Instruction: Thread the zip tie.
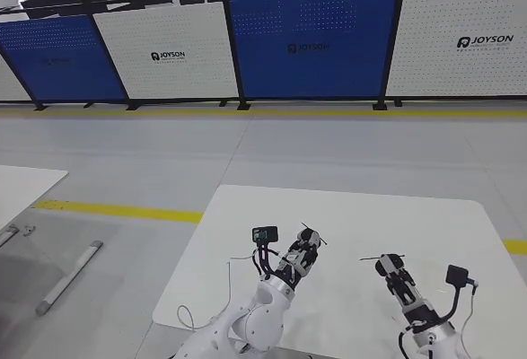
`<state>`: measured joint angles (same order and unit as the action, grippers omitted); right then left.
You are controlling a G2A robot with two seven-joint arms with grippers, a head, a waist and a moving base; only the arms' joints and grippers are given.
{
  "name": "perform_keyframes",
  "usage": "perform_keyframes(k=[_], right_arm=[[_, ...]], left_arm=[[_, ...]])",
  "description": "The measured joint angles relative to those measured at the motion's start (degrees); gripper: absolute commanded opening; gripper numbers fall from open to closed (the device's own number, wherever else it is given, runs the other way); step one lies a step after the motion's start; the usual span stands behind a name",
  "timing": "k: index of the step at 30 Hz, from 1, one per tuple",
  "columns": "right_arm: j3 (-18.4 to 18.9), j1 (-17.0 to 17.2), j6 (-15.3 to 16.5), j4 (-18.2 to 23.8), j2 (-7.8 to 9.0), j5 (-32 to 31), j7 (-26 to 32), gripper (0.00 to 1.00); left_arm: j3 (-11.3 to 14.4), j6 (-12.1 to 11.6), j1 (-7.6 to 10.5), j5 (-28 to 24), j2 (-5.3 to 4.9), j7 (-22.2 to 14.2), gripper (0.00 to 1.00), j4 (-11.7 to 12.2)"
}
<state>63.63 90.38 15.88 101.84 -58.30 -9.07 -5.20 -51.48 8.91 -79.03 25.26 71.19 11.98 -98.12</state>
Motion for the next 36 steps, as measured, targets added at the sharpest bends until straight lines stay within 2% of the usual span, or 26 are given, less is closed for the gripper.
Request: perform_keyframes(k=[3,6,13,17,22,24,32,36], right_arm=[[-4.2,-2.3,1.6,-3.1,-1.44,-1.4,-4.2,0.0],[-7.0,-4.4,1.1,-5.8,-2.4,-2.6,-5.9,0.0],[-6.8,-4.4,1.1,-5.7,-2.36,-2.6,-5.8,0.0],[-6.7,-4.2,1.3,-5.5,-2.48,-1.9,-6.1,0.0],[-6.9,-3.8,3.6,-5.8,-3.35,2.5,-7.8,0.0],[-7.1,-4.0,3.4,-6.1,-3.62,4.3,-7.2,0.0],[-7.0,-4.1,3.3,-6.1,-3.62,4.3,-7.0,0.0],[-6.5,-4.2,1.0,-5.5,-4.0,3.5,-7.6,0.0]], left_arm=[[0.0,0.0,0.0,0.0,0.0,0.0,0.0,0.0],[0.0,0.0,0.0,0.0,0.0,0.0,0.0,0.0],[0.0,-0.2,-0.07,0.1,0.0,-0.1,0.0,0.1],[0.0,-2.0,-0.71,0.9,-0.01,-1.4,0.0,0.4],[-0.3,-3.2,-1.59,0.4,0.06,-1.6,0.0,-0.6],[-0.4,-3.2,-1.64,0.3,0.08,-1.4,0.0,-0.7],[-0.3,-3.2,-1.62,0.3,0.07,-1.5,0.0,-0.6],[-0.3,-3.1,-1.66,0.2,0.12,-1.6,0.0,-0.6]])
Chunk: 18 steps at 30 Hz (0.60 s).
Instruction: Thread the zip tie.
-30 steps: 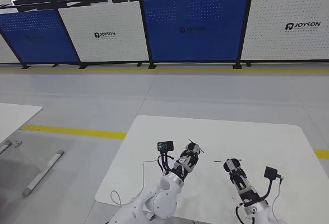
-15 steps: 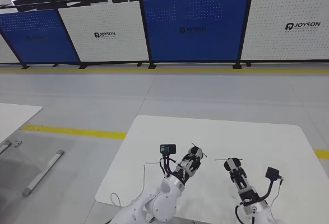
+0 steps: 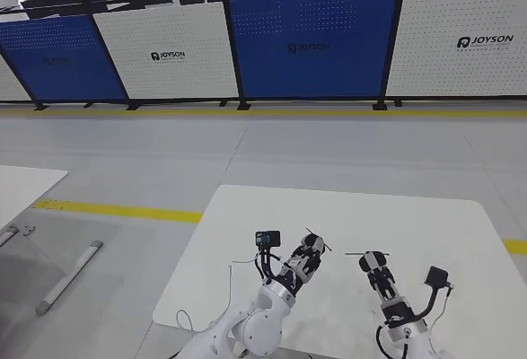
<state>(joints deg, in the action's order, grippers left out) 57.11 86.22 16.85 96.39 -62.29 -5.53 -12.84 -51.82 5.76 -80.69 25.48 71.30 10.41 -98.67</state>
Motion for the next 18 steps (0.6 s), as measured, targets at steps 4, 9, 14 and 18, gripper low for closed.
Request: perform_keyframes(k=[4,9,14,18], right_arm=[[-0.6,-0.5,-3.3,0.7,-0.67,-1.8,-1.2,0.0],[-0.6,-1.0,-8.6,1.3,-1.12,-1.4,0.5,0.0],[-0.6,-1.0,-8.3,1.3,-1.11,-1.4,0.5,0.0],[-0.6,-1.0,-8.1,1.3,-1.12,-1.3,1.0,0.0]], left_arm=[[0.2,1.7,-0.17,-1.8,0.49,1.0,0.0,-0.3],[0.1,3.7,-0.4,-2.3,0.9,2.7,0.0,-1.3],[0.1,3.6,-0.39,-2.3,0.89,2.7,0.0,-1.3],[0.1,3.6,-0.39,-2.3,0.89,2.7,0.0,-1.3]])
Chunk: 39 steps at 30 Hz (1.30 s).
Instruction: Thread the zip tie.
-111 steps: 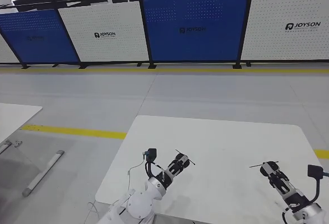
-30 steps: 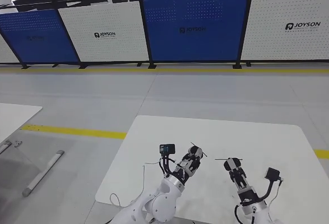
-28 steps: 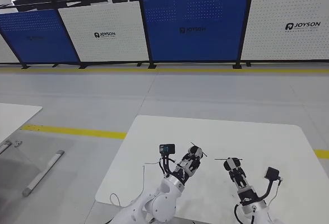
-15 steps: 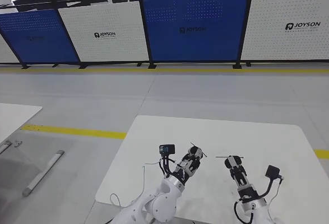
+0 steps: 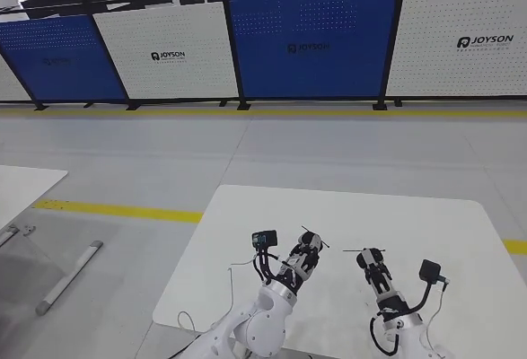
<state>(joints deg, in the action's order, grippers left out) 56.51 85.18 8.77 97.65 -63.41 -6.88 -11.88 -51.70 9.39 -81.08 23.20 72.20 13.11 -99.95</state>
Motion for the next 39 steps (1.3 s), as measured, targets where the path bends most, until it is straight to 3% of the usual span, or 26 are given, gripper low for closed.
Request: perform_keyframes(k=[6,11,21,30,39], right_arm=[[2.0,-0.9,4.4,-0.9,-0.04,4.2,8.0,0.0],[1.7,-2.3,2.0,-1.7,-0.53,3.8,9.8,0.0],[1.7,-1.8,2.3,-1.5,-0.69,2.9,9.0,0.0],[1.7,-0.1,7.7,-1.6,-1.4,0.1,4.8,0.0],[1.8,-0.2,7.0,-1.6,-1.51,0.3,5.2,0.0]], left_arm=[[0.0,0.0,0.0,0.0,0.0,0.0,0.0,0.0],[0.0,0.0,0.0,0.0,0.0,0.0,0.0,0.0],[0.0,0.0,0.0,0.0,0.0,0.0,0.0,0.0],[-0.4,2.1,0.32,-0.6,0.62,1.8,0.0,0.8],[-0.3,2.2,0.36,-0.7,0.71,1.9,0.0,0.8]])
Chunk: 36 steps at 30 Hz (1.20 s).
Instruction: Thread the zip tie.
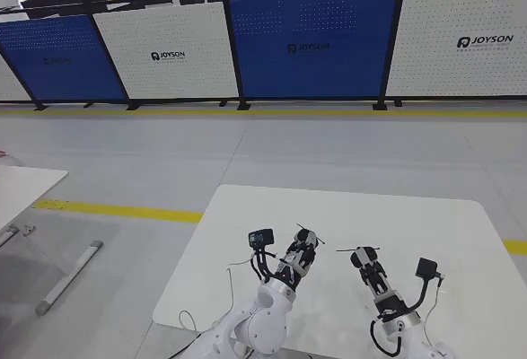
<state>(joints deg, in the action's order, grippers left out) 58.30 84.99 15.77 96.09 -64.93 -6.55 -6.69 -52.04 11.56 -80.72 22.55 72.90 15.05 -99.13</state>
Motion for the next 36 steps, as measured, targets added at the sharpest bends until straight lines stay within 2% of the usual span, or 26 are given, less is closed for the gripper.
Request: perform_keyframes(k=[5,11,21,30,36], right_arm=[[-0.7,-2.1,-2.5,-1.2,-0.8,1.0,1.5,0.0],[-1.9,-4.2,-2.4,-3.8,-1.8,2.5,2.6,0.0],[-1.6,-4.1,-2.8,-3.7,-2.02,2.5,3.3,0.0],[-2.4,-6.0,-4.5,-5.1,-3.14,2.0,4.0,0.0],[-2.6,-6.5,-4.5,-5.9,-3.78,1.7,3.9,0.0]], left_arm=[[0.0,0.0,0.0,0.0,0.0,0.0,0.0,0.0],[0.0,0.0,0.0,0.0,0.0,0.0,0.0,0.0],[0.0,0.0,0.0,0.0,0.0,0.0,0.0,0.0],[0.0,0.0,0.0,0.0,0.0,0.0,0.0,0.0],[0.0,0.0,0.0,0.0,0.0,0.0,0.0,0.0]])
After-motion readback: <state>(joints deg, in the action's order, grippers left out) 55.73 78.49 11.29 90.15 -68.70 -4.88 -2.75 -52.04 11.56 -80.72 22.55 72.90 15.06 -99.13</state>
